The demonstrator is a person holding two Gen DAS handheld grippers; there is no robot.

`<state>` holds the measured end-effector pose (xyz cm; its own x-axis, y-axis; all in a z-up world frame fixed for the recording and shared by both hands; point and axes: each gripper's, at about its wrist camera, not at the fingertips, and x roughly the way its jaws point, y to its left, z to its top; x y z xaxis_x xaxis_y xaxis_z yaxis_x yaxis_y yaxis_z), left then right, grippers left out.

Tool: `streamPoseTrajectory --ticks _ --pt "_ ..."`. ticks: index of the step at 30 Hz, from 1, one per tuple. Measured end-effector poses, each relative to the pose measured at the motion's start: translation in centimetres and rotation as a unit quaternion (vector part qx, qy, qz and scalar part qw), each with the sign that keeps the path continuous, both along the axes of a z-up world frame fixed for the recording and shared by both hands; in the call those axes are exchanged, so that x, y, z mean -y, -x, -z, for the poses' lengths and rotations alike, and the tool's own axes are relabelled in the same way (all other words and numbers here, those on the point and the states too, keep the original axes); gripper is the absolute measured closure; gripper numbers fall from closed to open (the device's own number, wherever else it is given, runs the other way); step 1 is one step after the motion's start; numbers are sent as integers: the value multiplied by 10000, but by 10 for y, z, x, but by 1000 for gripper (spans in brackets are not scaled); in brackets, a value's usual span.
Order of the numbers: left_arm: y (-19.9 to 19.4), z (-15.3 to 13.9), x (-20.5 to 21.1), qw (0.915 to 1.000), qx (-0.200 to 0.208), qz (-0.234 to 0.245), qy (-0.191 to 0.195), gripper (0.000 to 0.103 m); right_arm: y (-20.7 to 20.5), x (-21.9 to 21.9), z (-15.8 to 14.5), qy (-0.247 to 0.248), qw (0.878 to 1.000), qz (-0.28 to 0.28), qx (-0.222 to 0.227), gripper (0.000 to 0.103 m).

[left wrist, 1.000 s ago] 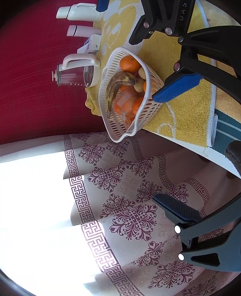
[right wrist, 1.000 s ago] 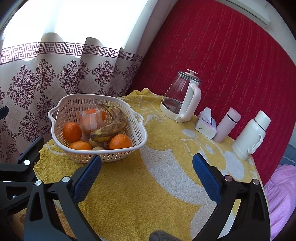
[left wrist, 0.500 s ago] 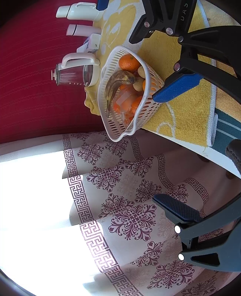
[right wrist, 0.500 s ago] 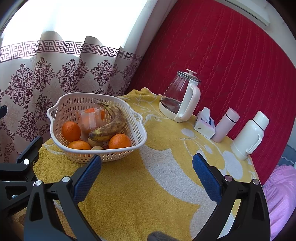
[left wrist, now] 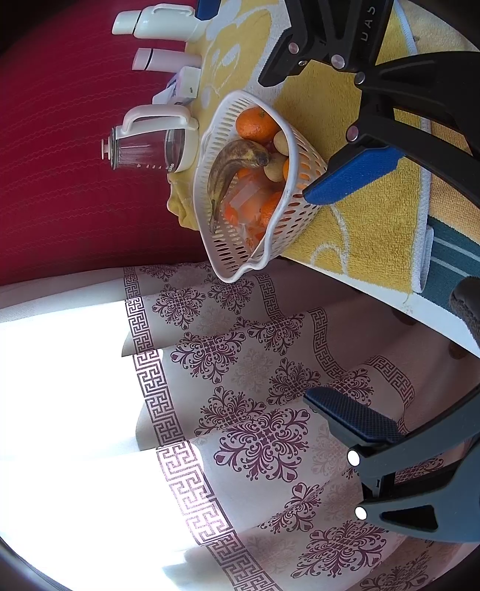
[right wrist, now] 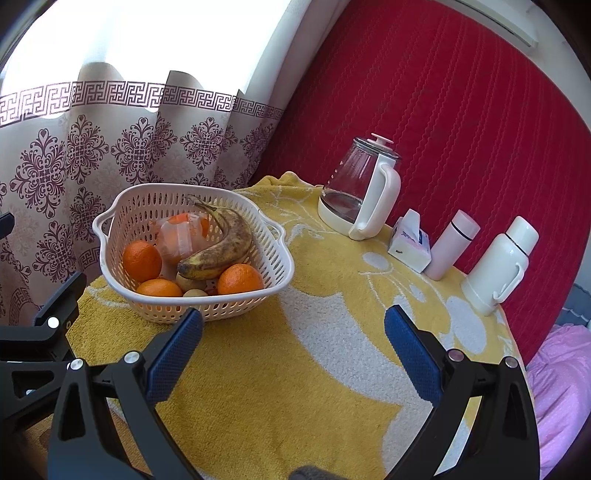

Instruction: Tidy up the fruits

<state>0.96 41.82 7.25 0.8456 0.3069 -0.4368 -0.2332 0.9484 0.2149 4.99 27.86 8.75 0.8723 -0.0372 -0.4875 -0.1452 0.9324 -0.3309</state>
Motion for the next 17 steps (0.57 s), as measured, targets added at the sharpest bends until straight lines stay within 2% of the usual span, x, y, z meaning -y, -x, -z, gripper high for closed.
streamPoseTrajectory --ticks 9,17 --pt "-1 2 1 10000 -65 42 31 3 3 0 2 6 10000 -32 -1 5" --pt "0 2 19 9990 -242 372 62 3 -1 36 10 -135 9978 521 -399 5"
